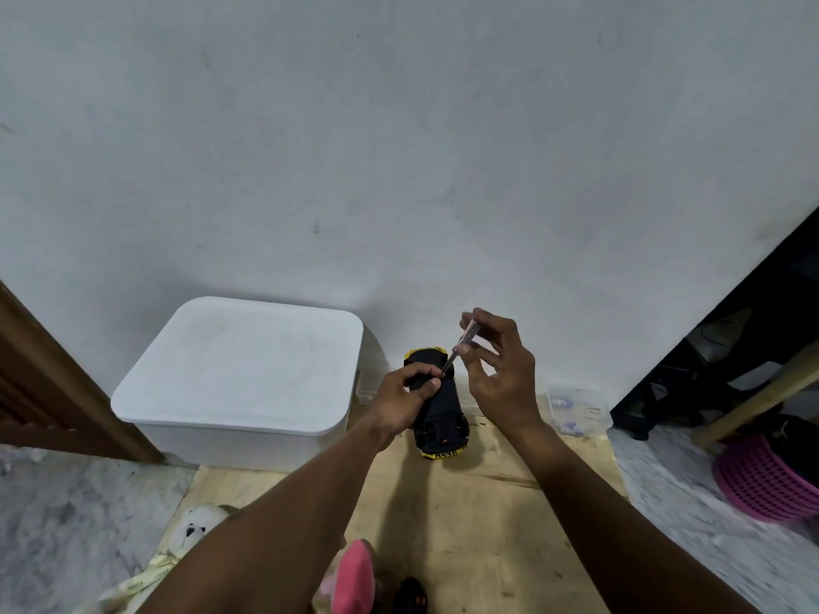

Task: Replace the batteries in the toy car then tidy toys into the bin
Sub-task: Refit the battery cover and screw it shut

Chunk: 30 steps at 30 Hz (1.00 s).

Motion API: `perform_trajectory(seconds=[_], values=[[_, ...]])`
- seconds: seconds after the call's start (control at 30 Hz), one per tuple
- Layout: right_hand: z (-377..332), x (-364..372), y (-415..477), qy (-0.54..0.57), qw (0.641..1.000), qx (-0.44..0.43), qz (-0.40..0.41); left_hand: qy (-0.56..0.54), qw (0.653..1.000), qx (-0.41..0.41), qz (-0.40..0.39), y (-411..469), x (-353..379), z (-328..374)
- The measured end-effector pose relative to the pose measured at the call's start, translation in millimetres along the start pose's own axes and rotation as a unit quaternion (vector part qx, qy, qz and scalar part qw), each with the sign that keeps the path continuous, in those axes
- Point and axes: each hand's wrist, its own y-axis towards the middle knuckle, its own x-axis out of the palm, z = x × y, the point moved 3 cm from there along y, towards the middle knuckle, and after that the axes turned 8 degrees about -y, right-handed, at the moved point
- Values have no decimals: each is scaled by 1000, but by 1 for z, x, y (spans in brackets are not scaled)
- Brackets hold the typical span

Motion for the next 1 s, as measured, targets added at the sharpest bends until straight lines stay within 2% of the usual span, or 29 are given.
perform_trajectory(seconds=[0.33,0.5,0.67,0.83,1.0], values=[[1,3,7,-11,999,-6,-49,3,1000,2,-8,0,0,2],[-3,6,11,-51,996,-62,-45,6,1000,1,-20,0,1,3],[-5,3,14,-21,999,-7,-46,9,1000,3,-6,0,-3,5],[-2,2,13,-45,997,-56,-33,8,1000,-6,-15,1,-8,5],[-1,4,8,-45,997,-39,-50,12,1000,-13,-14,1,-8,5]])
